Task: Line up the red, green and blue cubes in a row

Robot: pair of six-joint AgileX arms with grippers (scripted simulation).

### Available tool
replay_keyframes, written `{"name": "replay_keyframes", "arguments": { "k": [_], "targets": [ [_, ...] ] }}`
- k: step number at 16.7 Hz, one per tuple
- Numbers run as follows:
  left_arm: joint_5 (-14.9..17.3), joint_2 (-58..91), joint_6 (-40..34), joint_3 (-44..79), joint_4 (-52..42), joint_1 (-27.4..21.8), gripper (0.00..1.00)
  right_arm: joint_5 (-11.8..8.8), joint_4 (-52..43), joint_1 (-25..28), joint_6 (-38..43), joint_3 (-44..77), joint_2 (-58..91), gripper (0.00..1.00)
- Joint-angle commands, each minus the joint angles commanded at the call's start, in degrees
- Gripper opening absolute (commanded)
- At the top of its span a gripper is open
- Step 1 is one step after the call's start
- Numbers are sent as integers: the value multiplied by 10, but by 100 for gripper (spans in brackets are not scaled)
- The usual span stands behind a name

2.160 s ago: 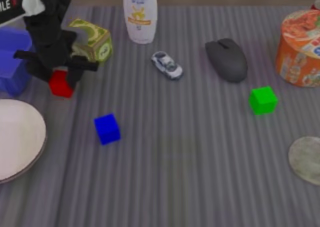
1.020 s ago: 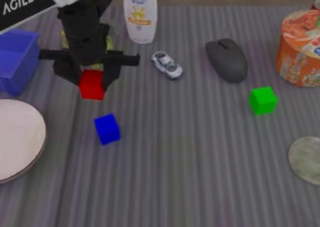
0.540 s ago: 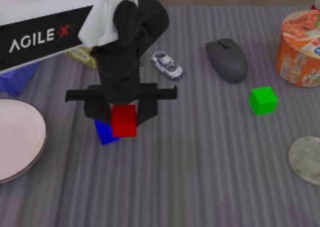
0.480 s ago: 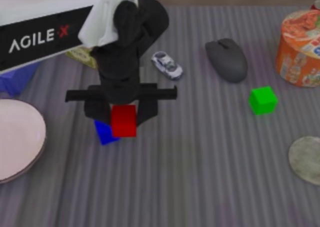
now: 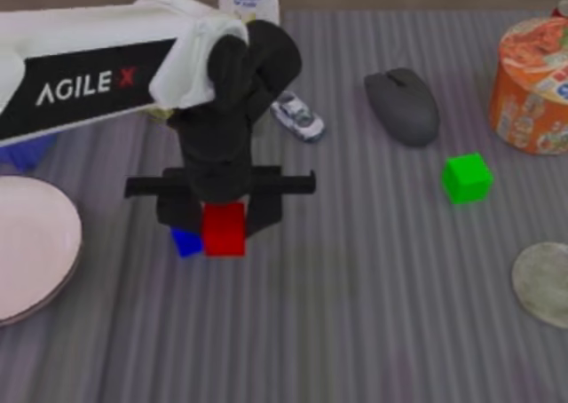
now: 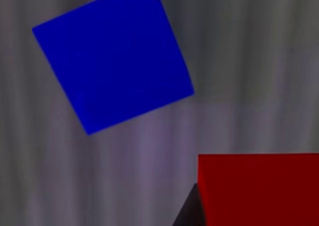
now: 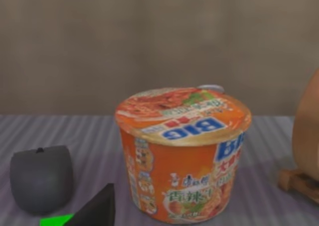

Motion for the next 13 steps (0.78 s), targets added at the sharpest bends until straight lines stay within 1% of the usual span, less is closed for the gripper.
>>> {"name": "replay_keyframes", "arguments": {
  "k": [4,8,13],
  "targets": [
    [2,22,-3,-52,76,3,0,0,0,0,0,0,0,100],
    [2,25,-3,-58,83,3,0,0,0,0,0,0,0,100],
    [2,25,-3,-58,83,3,38,0,0,0,0,0,0,100]
  ]
}}
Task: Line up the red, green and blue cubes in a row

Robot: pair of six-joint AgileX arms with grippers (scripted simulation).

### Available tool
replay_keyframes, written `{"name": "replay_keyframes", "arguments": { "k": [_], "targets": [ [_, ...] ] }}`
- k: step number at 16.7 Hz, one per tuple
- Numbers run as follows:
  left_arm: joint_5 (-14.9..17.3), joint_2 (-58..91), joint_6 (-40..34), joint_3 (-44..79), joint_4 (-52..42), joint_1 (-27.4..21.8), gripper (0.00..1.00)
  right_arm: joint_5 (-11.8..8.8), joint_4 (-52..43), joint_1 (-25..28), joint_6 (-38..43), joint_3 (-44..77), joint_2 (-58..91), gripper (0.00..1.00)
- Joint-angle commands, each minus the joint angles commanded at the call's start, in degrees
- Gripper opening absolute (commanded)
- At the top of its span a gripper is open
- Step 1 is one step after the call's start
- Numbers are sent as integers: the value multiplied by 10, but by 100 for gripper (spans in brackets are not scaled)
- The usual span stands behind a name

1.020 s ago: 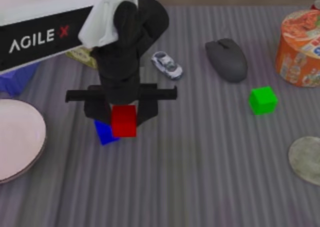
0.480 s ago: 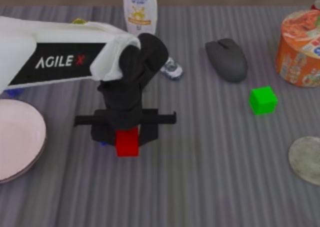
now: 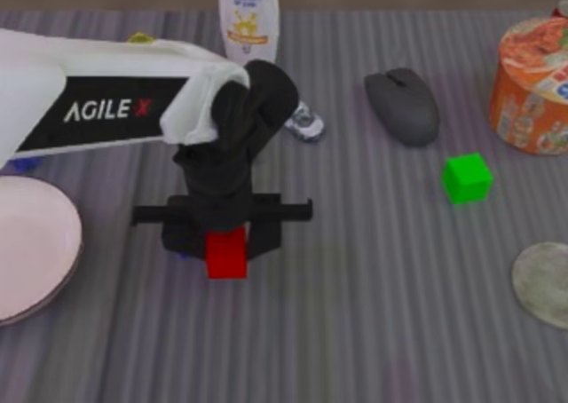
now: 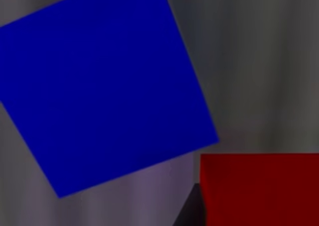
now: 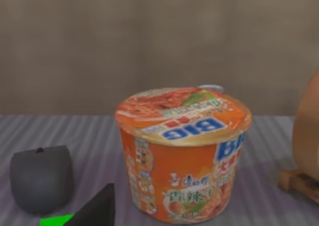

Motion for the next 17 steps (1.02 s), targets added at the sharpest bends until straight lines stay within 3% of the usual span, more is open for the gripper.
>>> {"name": "replay_keyframes", "arguments": {
  "k": [8,17],
  "targets": [
    [0,0,0,0,0,0,98,0,0,0,0,0,0,100],
    [0,0,0,0,0,0,100,0,0,0,0,0,0,100]
  ]
}}
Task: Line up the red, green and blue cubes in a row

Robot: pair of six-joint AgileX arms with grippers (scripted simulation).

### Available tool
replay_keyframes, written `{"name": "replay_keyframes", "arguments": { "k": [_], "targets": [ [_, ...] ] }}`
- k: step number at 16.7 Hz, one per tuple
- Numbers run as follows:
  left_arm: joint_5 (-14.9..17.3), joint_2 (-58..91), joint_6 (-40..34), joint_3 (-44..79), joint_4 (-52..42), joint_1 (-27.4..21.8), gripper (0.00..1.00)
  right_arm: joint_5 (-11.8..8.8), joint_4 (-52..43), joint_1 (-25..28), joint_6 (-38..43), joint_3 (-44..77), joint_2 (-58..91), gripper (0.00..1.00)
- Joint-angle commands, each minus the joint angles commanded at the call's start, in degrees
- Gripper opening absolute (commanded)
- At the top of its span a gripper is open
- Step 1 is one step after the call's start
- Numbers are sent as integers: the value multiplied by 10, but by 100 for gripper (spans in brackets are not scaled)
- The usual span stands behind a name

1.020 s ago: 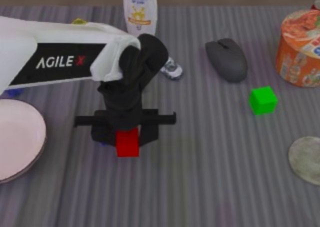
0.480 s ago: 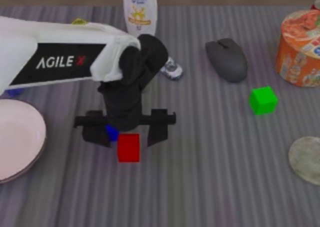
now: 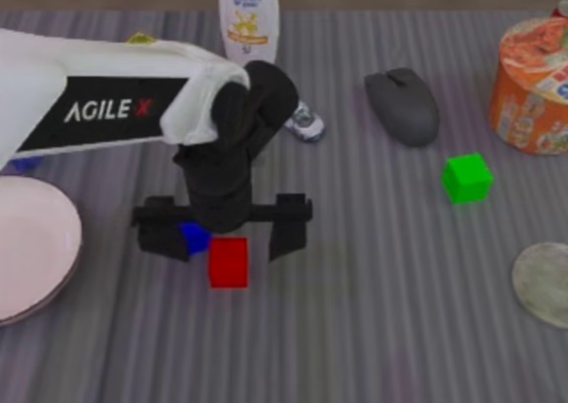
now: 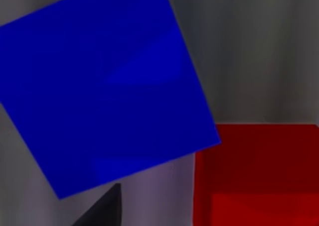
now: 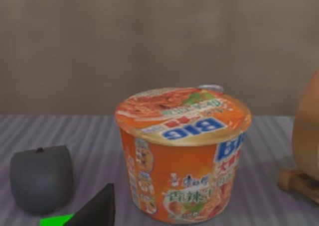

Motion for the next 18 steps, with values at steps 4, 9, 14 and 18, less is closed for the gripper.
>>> {"name": "replay_keyframes", "arguments": {
  "k": [4,9,14,18],
  "targets": [
    [-3,-13,2,31,-43,-2,100,0,0,0,0,0,0,100],
    [-1,-47,-3,91,-140,7,100,0,0,0,0,0,0,100],
    [-1,-47,-4,93,-142,6,100,0,0,0,0,0,0,100],
    [-4,-103,-3,43,-107,35,100,3,-38,5,3,58,59,100]
  ]
}}
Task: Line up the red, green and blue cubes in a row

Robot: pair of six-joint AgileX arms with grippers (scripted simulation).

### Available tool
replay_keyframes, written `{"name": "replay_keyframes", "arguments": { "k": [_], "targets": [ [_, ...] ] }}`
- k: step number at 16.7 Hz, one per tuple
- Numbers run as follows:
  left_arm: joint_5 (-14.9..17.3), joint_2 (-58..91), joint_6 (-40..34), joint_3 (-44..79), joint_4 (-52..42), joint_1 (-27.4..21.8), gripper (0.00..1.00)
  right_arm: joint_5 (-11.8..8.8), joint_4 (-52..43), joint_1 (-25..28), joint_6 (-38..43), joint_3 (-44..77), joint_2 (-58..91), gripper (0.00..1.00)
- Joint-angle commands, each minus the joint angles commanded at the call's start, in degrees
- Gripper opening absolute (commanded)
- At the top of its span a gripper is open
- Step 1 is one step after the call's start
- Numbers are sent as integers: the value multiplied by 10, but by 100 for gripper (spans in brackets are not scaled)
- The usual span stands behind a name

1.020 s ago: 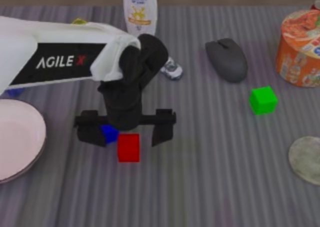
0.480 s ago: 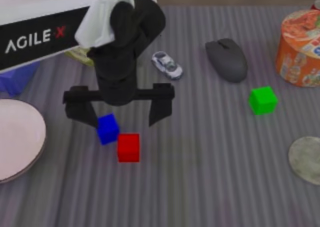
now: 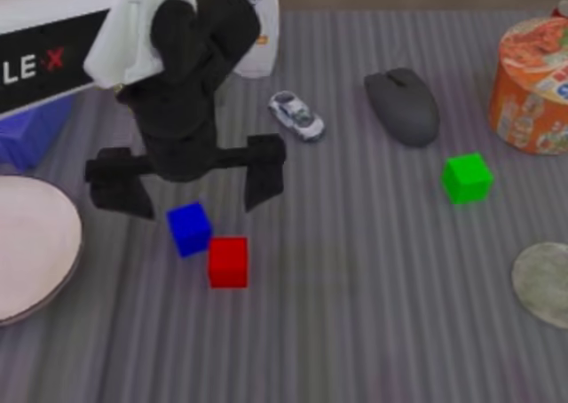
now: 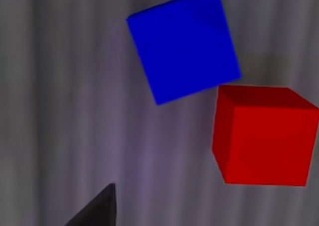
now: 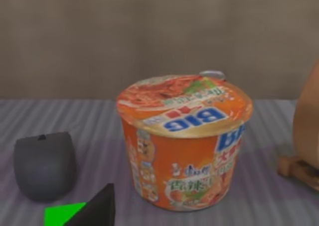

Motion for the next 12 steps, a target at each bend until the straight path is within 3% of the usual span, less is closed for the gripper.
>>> {"name": "replay_keyframes", "arguments": {
  "k": [6,12],
  "targets": [
    [-3,-246,28,-194,129,94,100,2,-155,32,5,237,265,100],
    [-4,-589,116,-476,303,205,100,-2,-367,81,8,559,646,100]
  ]
}}
